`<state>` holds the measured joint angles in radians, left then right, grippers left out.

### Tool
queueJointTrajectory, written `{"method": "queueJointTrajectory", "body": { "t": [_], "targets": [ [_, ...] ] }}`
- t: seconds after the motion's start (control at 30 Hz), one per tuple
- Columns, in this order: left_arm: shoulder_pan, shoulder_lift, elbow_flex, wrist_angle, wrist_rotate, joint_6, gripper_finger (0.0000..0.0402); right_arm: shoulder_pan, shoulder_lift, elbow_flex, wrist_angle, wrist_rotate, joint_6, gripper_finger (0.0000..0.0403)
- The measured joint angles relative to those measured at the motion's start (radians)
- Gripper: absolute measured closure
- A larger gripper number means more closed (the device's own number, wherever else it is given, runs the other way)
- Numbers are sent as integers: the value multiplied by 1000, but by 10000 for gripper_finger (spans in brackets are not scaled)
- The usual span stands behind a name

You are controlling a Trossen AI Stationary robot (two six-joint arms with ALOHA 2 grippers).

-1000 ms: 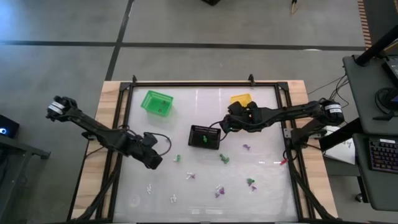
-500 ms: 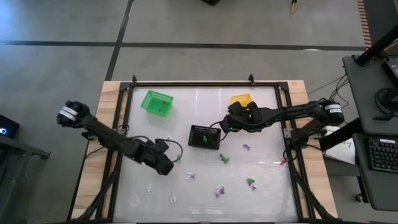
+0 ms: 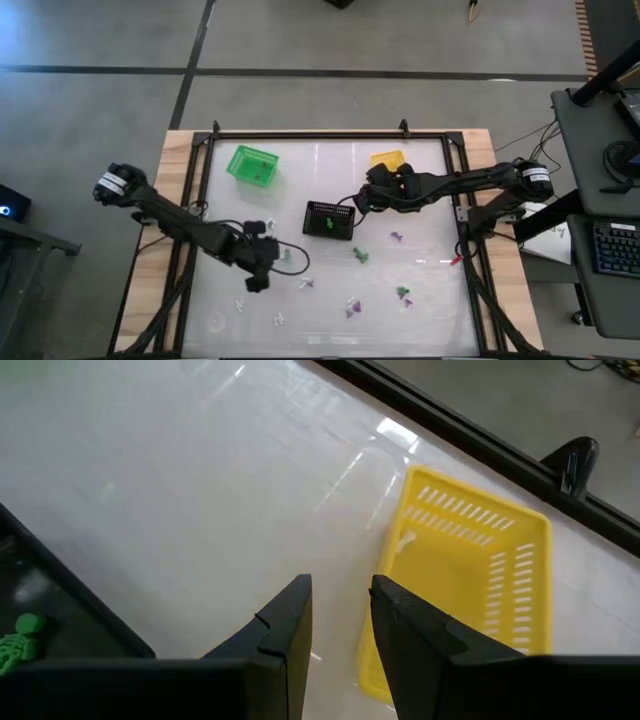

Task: Sort Halloween decoration
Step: Put the purple witch hat toy into the green bin

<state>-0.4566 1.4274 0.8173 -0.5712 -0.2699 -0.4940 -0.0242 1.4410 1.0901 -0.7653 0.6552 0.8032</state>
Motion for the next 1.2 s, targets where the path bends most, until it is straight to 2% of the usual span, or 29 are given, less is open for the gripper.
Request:
{"method": "queueJointTrajectory", "body": {
  "t": [0.17, 0.33, 0.5, 0.57, 0.77, 0.9, 1.0, 1.2],
  "targets": [
    [16, -102, -39, -37, 0, 98, 278, 0, 0, 0, 19, 0, 0, 305],
    [60, -208, -113, -31, -3, 110, 278, 0, 0, 0, 26, 0, 0, 305],
    [125, -261, -195, 29, -11, 114, 278, 0, 1, -9, 68, 1, -3, 305],
    [147, -273, -221, 73, -22, 120, 278, 0, 1, -11, 69, 0, -3, 305],
    [202, -284, -270, 139, -154, 146, 278, 0, 1, -11, 69, 0, -3, 305],
    [241, -275, -283, 192, -151, 177, 278, 0, 1, -11, 69, 0, -3, 305],
    [260, -262, -295, 248, -110, 219, 278, 0, 1, -13, 69, 0, -3, 305],
    [263, -250, -335, 290, -104, 241, 278, 0, 1, -16, 69, 0, -3, 305]
  ]
}}
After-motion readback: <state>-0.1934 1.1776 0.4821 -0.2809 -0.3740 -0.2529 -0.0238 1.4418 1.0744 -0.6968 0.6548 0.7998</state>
